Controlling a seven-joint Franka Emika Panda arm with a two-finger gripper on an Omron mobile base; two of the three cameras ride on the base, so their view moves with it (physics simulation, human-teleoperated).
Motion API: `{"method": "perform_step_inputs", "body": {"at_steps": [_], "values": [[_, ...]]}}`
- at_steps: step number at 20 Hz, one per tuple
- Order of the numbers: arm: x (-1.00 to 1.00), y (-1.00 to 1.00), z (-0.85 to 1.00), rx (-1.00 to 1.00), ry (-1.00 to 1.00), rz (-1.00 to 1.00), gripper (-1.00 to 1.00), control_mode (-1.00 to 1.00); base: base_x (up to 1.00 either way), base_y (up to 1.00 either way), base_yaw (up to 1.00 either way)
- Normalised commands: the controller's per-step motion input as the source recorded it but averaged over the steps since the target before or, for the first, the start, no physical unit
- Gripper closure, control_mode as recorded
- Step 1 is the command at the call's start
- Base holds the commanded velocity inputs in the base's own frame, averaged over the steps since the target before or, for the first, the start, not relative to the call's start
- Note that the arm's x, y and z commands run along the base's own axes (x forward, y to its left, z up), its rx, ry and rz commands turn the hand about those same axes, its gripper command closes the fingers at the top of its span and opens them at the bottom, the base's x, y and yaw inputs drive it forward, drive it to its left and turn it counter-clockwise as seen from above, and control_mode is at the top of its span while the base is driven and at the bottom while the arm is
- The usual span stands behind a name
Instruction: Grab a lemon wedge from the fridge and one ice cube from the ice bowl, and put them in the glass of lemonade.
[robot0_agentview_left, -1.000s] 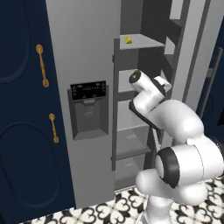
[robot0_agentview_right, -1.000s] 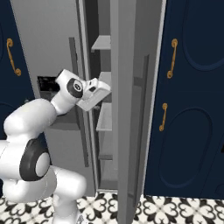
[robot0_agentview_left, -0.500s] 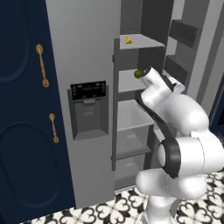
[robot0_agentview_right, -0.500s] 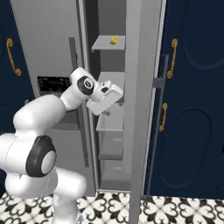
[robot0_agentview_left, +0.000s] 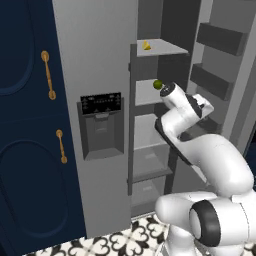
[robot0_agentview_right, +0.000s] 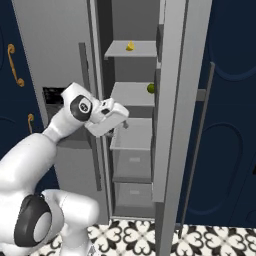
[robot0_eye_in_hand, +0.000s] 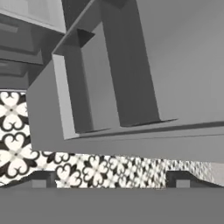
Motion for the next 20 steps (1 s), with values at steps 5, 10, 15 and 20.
{"method": "perform_step_inputs", "body": {"at_steps": [5,10,15,20], "values": [[-0.19,1.0,0.17,0.05,-0.23,-0.15,-1.0,-1.0,0.0,0.0,0.0],[-0.52,1.0,0.0,0.29,-0.29,-0.19,-1.0,-1.0,0.0,0.0,0.0],[-0.75,0.75,-0.03,0.35,-0.18,-0.09,-1.0,-1.0,0.0,0.0,0.0],[-0.75,0.0,-0.05,0.28,-0.13,0.02,-1.0,-1.0,0.0,0.0,0.0]]}}
